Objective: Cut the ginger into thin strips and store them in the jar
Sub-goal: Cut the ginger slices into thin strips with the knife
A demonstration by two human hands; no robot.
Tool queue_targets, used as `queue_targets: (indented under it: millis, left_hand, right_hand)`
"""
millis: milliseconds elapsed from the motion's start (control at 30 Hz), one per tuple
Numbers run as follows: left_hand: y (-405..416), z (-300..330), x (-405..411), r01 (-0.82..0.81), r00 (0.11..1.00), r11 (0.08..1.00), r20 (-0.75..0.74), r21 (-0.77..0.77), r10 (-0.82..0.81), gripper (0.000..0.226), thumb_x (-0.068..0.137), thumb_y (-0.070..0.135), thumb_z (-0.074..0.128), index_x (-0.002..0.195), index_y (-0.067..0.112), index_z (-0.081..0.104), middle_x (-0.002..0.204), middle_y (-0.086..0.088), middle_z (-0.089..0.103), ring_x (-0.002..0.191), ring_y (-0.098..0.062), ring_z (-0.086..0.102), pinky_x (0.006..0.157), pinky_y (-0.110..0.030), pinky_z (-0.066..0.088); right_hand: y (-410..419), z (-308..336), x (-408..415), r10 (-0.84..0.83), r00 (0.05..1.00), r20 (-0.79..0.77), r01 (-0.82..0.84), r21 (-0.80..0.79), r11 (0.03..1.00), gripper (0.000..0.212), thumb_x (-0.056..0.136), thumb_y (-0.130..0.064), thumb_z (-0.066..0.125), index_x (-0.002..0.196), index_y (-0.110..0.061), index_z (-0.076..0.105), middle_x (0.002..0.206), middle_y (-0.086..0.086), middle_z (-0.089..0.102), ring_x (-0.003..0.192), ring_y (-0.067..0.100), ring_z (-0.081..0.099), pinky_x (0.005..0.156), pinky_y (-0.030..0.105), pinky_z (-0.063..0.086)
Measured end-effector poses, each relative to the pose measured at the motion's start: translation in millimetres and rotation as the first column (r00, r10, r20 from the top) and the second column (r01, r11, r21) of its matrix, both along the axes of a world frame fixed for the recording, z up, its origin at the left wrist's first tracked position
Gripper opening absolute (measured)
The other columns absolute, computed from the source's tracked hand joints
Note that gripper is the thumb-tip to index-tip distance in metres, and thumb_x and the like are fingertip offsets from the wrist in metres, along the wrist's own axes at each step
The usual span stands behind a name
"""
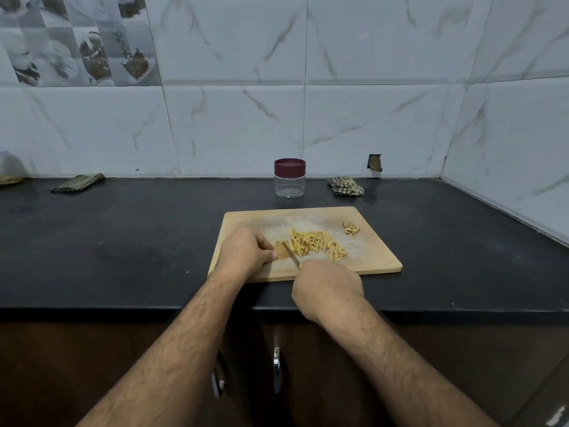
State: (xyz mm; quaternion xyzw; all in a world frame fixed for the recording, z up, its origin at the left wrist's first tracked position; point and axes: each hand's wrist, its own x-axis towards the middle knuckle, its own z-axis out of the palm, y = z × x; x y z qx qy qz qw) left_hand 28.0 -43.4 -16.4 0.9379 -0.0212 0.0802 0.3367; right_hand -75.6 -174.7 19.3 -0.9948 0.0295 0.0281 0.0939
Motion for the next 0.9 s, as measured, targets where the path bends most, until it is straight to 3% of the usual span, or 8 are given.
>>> queue_targets:
  millis: [100, 233, 467, 600, 767, 900]
  left_hand:
    - [1.0, 0.4, 1.1, 0.013, 1.000, 1.000, -0.011, 0.021, -0.013, 0.011, 0.084, 0.027, 0.077, 0.094, 0.023, 0.078, 0.097, 0.009, 0.073, 0.086, -0.006, 0.059, 0.065, -0.022, 0.037]
    - [0.9, -0.7, 1.7, -0.003, 1.000, 1.000, -0.009, -0.006, 0.003, 0.008, 0.083, 0.027, 0.079, 0.089, 0.023, 0.077, 0.093, 0.010, 0.071, 0.084, -0.007, 0.058, 0.057, -0.018, 0.035]
    - [1.4, -2.4, 2.9, -0.005, 1.000, 0.999, -0.015, -0.036, 0.004, 0.006, 0.082, 0.026, 0.080, 0.083, 0.024, 0.074, 0.089, 0.012, 0.069, 0.082, -0.006, 0.058, 0.056, -0.017, 0.035]
    - [2.9, -2.4, 4.7, 0.009, 0.999, 0.999, -0.035, -0.046, -0.010, 0.009, 0.082, 0.024, 0.079, 0.091, 0.023, 0.078, 0.098, 0.011, 0.072, 0.088, -0.006, 0.060, 0.063, -0.020, 0.037]
    - [2.4, 0.7, 6.0, -0.014, 0.998, 0.999, -0.067, -0.041, 0.012, 0.006, 0.081, 0.023, 0.079, 0.086, 0.024, 0.077, 0.101, 0.013, 0.073, 0.095, -0.008, 0.063, 0.072, -0.023, 0.041]
    - [1.2, 4.8, 4.8, -0.008, 0.996, 0.999, -0.085, -0.034, 0.005, 0.007, 0.081, 0.021, 0.078, 0.077, 0.026, 0.074, 0.096, 0.013, 0.072, 0.090, -0.006, 0.062, 0.063, -0.021, 0.041]
  right_hand:
    - [2.6, 1.0, 2.1, 0.025, 1.000, 0.008, -0.025, 0.017, 1.000, 0.027, 0.093, -0.013, 0.050, 0.119, -0.018, 0.058, 0.097, 0.001, 0.051, 0.086, 0.022, 0.049, 0.070, 0.034, 0.044]
    - [5.7, -2.0, 3.5, 0.041, 0.999, 0.013, -0.041, 0.020, 0.999, 0.023, 0.095, -0.016, 0.049, 0.115, -0.017, 0.060, 0.093, 0.001, 0.052, 0.084, 0.022, 0.050, 0.069, 0.033, 0.043]
    - [5.5, -2.8, 8.0, 0.049, 0.999, -0.005, -0.049, 0.027, 0.998, 0.021, 0.097, -0.018, 0.049, 0.115, -0.017, 0.059, 0.096, 0.002, 0.053, 0.086, 0.023, 0.052, 0.072, 0.034, 0.044]
    - [6.1, -4.2, 10.0, 0.056, 0.998, -0.010, -0.056, 0.000, 0.998, 0.022, 0.098, -0.021, 0.049, 0.116, -0.017, 0.060, 0.094, 0.001, 0.053, 0.085, 0.022, 0.052, 0.071, 0.034, 0.044]
    - [7.7, -5.8, 10.4, 0.064, 0.998, 0.008, -0.063, -0.026, 0.998, 0.023, 0.100, -0.024, 0.048, 0.118, -0.016, 0.060, 0.094, 0.002, 0.053, 0.085, 0.022, 0.051, 0.072, 0.033, 0.043]
    - [7.7, -6.1, 10.9, 0.061, 0.998, 0.010, -0.061, -0.019, 0.998, 0.022, 0.099, -0.024, 0.049, 0.117, -0.017, 0.059, 0.095, 0.001, 0.053, 0.086, 0.022, 0.052, 0.072, 0.034, 0.043]
